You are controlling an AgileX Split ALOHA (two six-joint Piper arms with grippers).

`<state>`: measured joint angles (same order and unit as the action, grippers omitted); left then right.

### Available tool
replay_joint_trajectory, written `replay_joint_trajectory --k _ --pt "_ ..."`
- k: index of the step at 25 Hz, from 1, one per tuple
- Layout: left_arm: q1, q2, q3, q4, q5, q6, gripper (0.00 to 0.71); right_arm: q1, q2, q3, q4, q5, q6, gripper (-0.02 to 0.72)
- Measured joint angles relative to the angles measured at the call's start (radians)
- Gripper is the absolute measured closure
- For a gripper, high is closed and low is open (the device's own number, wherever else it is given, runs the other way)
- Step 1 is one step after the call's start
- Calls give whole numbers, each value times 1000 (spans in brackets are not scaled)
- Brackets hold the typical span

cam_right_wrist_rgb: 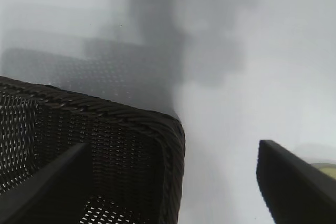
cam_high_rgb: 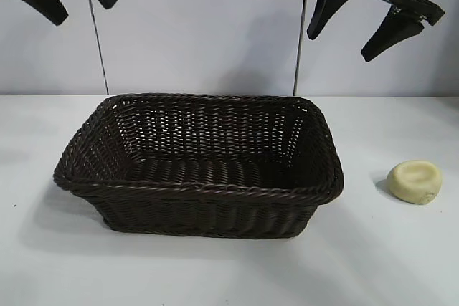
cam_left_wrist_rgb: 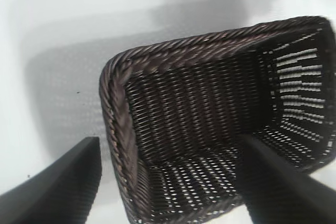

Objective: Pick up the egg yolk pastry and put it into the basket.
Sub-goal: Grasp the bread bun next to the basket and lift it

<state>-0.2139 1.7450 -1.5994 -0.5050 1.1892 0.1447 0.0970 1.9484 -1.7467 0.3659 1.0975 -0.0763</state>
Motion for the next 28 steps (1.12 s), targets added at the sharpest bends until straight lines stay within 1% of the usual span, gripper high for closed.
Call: replay_joint_trajectory --k 2,5,7,10,20,28 --pt "0 1 71 -61 -66 0 192 0 0 0 0 0 0 92" --pt "-1 1 167 -110 -158 0 193 0 0 0 0 -1 0 92" --pt "-1 1 221 -118 -202 5 193 0 0 0 0 -1 0 92" --pt "-1 1 284 -118 -235 10 193 0 0 0 0 -5 0 92" --pt "-2 1 297 -128 -262 12 193 0 0 0 0 3 0 92" --pt "-3 1 297 -129 -266 12 193 0 0 0 -2 52 -1 92"
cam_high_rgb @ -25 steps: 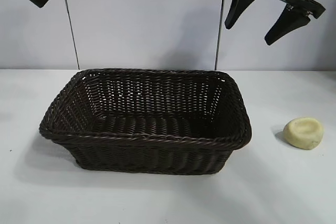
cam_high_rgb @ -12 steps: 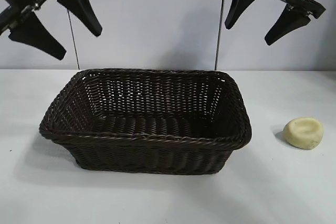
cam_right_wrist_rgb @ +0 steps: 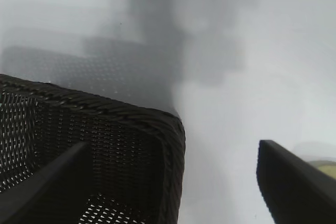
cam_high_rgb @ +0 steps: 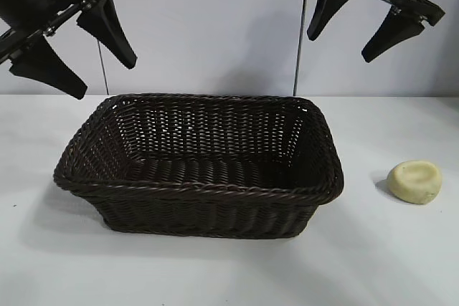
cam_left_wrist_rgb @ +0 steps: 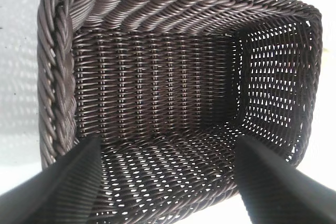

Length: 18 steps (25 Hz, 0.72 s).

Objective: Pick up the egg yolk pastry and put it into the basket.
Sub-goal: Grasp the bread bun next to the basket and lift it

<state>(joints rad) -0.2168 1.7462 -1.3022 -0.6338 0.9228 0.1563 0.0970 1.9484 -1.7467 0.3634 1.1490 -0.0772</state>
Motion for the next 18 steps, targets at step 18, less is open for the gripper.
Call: replay_joint_trajectory --k 18 --pt "0 0 0 0 -2 1 193 -192 0 10 -111 74 -14 93"
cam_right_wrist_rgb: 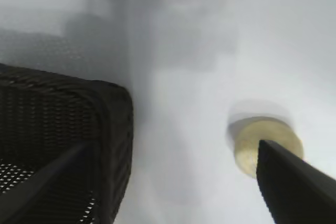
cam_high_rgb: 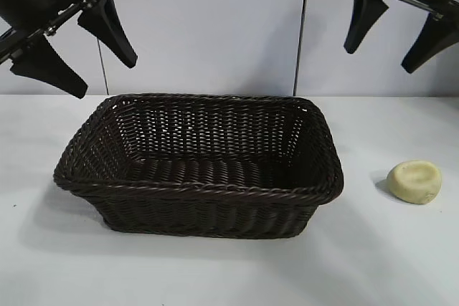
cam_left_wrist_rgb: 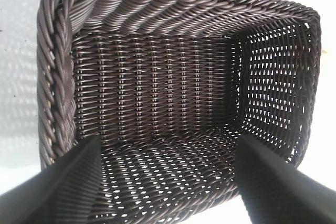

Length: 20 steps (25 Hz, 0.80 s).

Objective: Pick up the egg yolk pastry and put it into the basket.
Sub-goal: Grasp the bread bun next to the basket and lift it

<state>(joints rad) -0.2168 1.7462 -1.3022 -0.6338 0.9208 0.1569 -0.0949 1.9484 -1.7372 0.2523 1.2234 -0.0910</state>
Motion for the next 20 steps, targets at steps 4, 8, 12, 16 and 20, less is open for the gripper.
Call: replay_joint_trajectory --k 4,8,12,16,20 --pt "0 0 0 0 1 1 193 0 -1 71 -40 0 0 93" --pt "0 0 0 0 1 1 193 0 -1 174 -71 -4 0 93" --pt "0 0 0 0 1 1 193 0 -1 251 -73 -67 0 93" --pt "0 0 0 0 2 1 193 0 -1 309 -68 -152 0 93" --pt "0 0 0 0 2 1 193 0 11 357 -41 -219 -2 93"
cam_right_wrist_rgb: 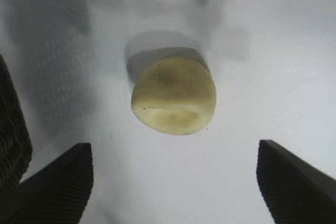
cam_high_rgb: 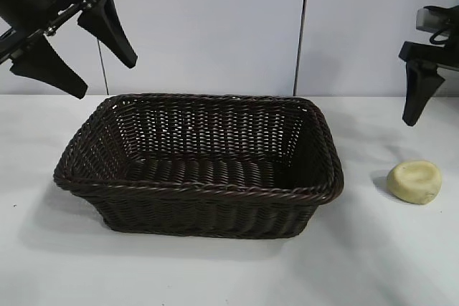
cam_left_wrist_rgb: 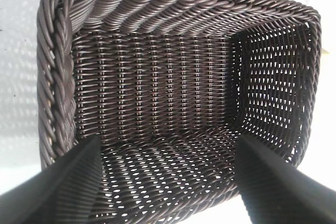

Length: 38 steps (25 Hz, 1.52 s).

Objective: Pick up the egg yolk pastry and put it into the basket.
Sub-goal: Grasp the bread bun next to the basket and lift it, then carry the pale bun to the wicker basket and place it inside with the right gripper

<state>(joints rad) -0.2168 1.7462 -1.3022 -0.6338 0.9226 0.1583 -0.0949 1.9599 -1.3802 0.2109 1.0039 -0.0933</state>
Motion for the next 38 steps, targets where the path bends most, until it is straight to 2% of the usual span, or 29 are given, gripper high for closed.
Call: replay_joint_trajectory --k 6,11,13,16,18,20,24,29,38 --pt "0 0 0 0 -2 0 193 0 95 12 48 -88 -1 93" --pt "0 0 0 0 -3 0 193 0 141 12 62 -113 -1 106" --pt "0 0 0 0 -4 0 193 0 142 12 62 -113 -1 168" --pt "0 0 0 0 -6 0 193 0 147 12 64 -113 -1 378" --pt "0 0 0 0 -6 0 193 0 147 12 64 -108 -1 488" --pt "0 0 0 0 -6 0 193 0 147 12 71 -100 -4 546" --pt "0 0 0 0 -6 0 193 0 145 -12 92 -59 -28 575" --pt "0 0 0 0 -6 0 193 0 91 -102 116 19 -38 578" --pt "0 0 0 0 -6 0 193 0 -15 -340 133 201 -38 584"
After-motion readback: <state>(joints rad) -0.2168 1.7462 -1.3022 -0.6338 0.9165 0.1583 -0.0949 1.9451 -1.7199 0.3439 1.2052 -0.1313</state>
